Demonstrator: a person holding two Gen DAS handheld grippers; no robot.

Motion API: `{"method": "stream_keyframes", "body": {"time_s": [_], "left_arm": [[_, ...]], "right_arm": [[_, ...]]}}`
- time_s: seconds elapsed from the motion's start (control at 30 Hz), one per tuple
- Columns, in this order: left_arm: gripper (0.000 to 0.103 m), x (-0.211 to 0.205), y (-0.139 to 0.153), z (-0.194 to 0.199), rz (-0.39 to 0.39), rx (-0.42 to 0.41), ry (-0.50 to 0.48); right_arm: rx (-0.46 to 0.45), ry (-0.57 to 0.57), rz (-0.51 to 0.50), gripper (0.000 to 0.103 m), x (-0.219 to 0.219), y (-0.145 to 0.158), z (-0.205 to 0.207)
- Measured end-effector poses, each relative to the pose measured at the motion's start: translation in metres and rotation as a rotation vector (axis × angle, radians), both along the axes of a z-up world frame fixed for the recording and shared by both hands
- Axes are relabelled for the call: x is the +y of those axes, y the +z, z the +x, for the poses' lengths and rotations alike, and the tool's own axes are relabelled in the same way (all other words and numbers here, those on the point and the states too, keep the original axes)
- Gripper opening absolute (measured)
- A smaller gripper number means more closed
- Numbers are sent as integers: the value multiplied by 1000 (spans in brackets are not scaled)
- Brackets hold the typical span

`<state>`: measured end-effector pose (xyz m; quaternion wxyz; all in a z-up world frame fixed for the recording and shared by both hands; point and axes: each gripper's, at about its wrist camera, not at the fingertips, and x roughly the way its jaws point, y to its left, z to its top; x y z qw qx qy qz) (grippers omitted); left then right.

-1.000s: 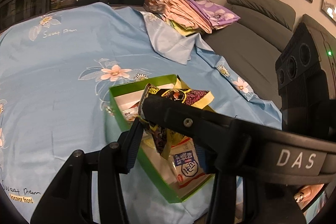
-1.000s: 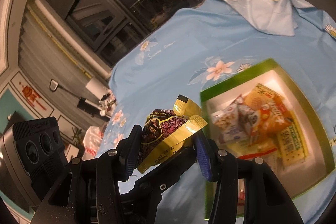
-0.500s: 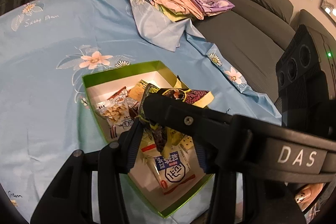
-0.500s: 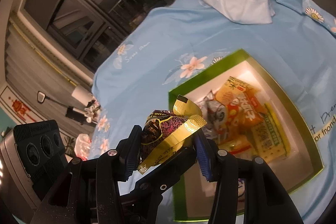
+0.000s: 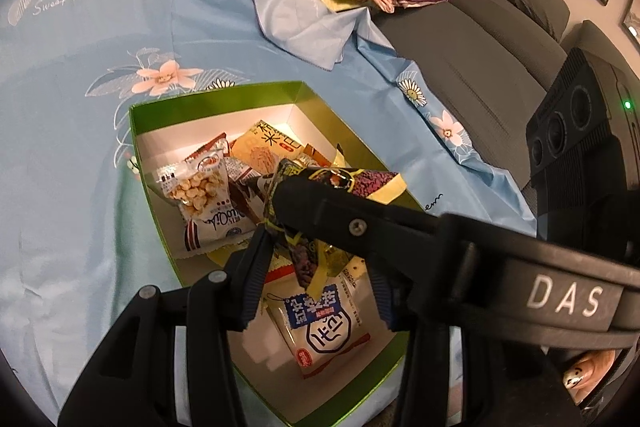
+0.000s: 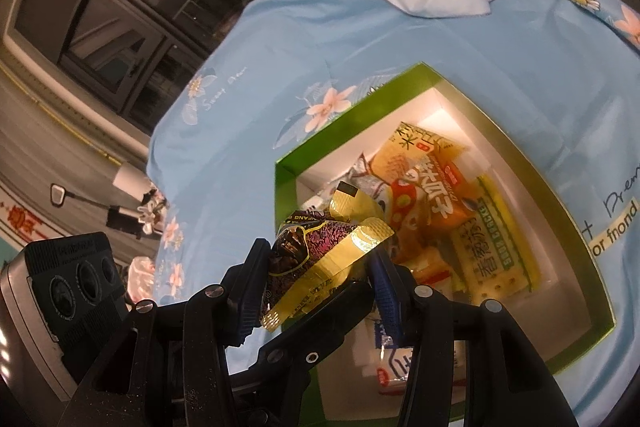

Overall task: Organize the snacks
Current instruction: 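Carry the gold wrapper with the right gripper over the box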

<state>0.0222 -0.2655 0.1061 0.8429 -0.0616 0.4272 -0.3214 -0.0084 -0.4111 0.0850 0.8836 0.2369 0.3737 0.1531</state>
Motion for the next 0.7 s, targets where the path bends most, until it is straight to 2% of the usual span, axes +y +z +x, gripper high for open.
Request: {"method": "stream_keyframes", "body": {"time_s": [0.7], "left_arm": [[46, -5, -24, 14, -1, 96, -8]], "right_arm": [[95, -24, -21, 52, -4, -20, 17]]}}
